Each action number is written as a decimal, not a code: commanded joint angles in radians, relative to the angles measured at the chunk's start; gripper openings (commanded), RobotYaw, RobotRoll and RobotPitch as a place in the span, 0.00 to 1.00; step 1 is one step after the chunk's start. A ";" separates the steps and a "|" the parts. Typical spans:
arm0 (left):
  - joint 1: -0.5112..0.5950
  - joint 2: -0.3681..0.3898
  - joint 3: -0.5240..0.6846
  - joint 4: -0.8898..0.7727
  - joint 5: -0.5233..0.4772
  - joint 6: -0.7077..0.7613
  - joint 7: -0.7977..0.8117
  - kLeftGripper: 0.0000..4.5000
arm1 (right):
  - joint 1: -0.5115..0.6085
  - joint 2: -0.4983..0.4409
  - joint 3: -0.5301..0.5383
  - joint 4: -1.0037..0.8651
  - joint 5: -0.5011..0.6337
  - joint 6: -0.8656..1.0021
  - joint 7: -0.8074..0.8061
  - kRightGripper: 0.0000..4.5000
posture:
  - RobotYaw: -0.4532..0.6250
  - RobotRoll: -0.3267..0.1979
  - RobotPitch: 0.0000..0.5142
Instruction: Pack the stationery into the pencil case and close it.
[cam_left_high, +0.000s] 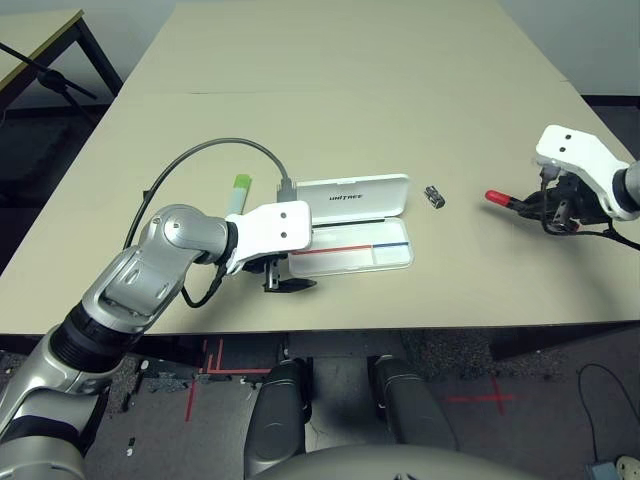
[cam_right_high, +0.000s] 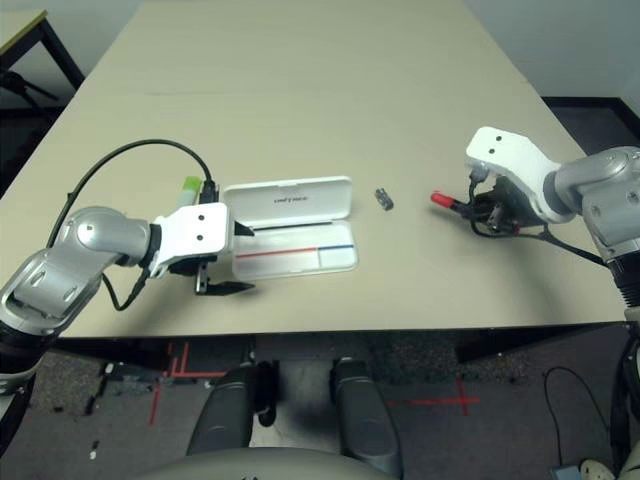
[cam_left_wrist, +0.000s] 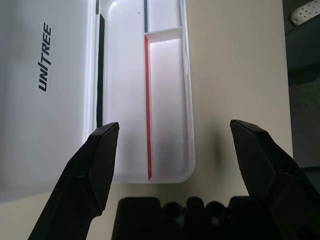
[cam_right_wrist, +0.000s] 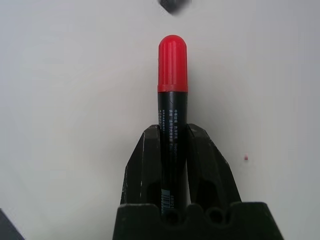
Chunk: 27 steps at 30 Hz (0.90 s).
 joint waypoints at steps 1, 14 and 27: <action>-0.007 0.001 -0.017 0.006 -0.003 -0.008 -0.017 1.00 | -0.031 -0.001 0.001 -0.036 0.023 -0.078 0.120 0.10 | 0.43 0.62 0.27; -0.007 -0.008 -0.019 0.003 0.009 0.002 0.005 1.00 | -0.112 0.196 0.048 -0.164 0.055 -0.050 0.242 0.10 | 0.46 0.62 0.27; 0.000 -0.015 -0.018 -0.021 0.018 0.035 0.042 1.00 | -0.147 0.414 0.137 -0.114 -0.032 -0.049 0.141 0.10 | 0.52 0.62 0.23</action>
